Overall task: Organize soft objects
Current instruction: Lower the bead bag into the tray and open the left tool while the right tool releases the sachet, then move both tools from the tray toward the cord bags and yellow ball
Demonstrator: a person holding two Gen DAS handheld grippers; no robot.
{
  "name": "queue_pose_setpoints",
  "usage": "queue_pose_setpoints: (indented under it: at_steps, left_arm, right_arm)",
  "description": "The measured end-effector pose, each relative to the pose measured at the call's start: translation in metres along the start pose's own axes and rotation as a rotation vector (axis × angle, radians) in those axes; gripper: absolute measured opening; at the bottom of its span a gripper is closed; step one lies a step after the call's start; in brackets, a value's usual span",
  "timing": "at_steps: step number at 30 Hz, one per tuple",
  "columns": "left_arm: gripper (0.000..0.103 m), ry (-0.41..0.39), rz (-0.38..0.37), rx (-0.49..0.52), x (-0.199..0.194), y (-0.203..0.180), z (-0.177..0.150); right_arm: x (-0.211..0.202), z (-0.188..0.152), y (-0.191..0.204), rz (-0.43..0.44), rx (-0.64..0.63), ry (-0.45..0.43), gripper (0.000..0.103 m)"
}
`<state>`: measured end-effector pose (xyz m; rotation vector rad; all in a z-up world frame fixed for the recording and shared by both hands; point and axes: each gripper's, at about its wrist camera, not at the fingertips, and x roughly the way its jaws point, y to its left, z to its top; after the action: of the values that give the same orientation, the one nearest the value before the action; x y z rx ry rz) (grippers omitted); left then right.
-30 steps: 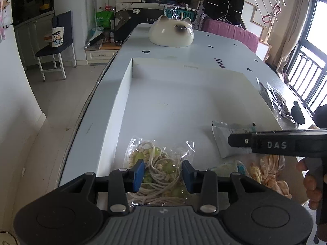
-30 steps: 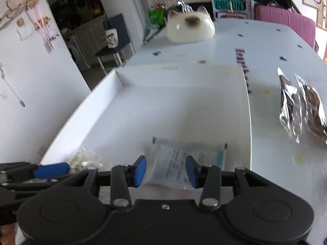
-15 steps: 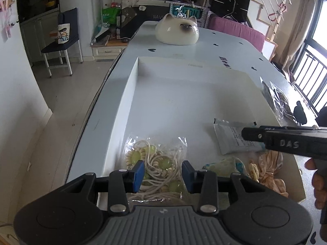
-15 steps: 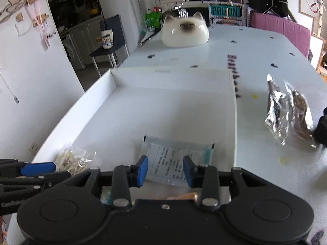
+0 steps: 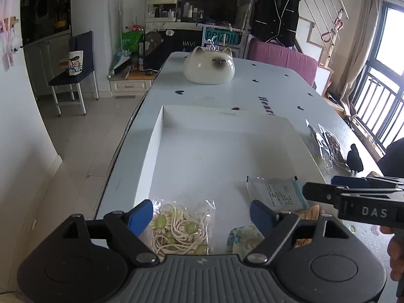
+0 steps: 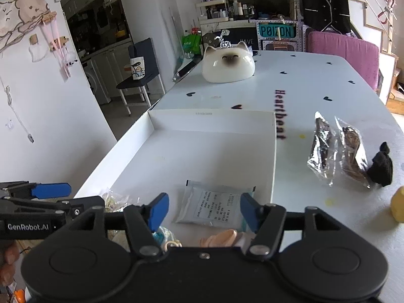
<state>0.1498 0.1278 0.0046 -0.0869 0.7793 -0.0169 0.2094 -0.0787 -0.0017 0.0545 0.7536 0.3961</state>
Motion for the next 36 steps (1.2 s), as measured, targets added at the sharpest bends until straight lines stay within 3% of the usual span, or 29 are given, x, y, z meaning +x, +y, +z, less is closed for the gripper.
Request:
queue_pose_setpoints:
  at_steps: [8, 12, 18, 36]
  left_arm:
    - [0.1, -0.02, -0.001, 0.013, -0.008, -0.002, -0.001]
    - [0.102, -0.022, 0.0, 0.012, -0.011, -0.003, -0.003]
    - [0.103, -0.029, 0.0, 0.019, -0.017, -0.005, -0.004]
    - [0.103, -0.073, -0.006, 0.042, -0.033, -0.027, -0.003]
  right_arm:
    - [-0.021, -0.005, -0.006, -0.022, 0.007, -0.027, 0.082]
    - [-0.03, -0.007, -0.009, -0.017, 0.016, -0.041, 0.093]
    - [-0.045, -0.011, -0.013, -0.035, 0.018, -0.062, 0.099]
    - [-0.083, -0.024, -0.036, -0.1, -0.011, -0.15, 0.103]
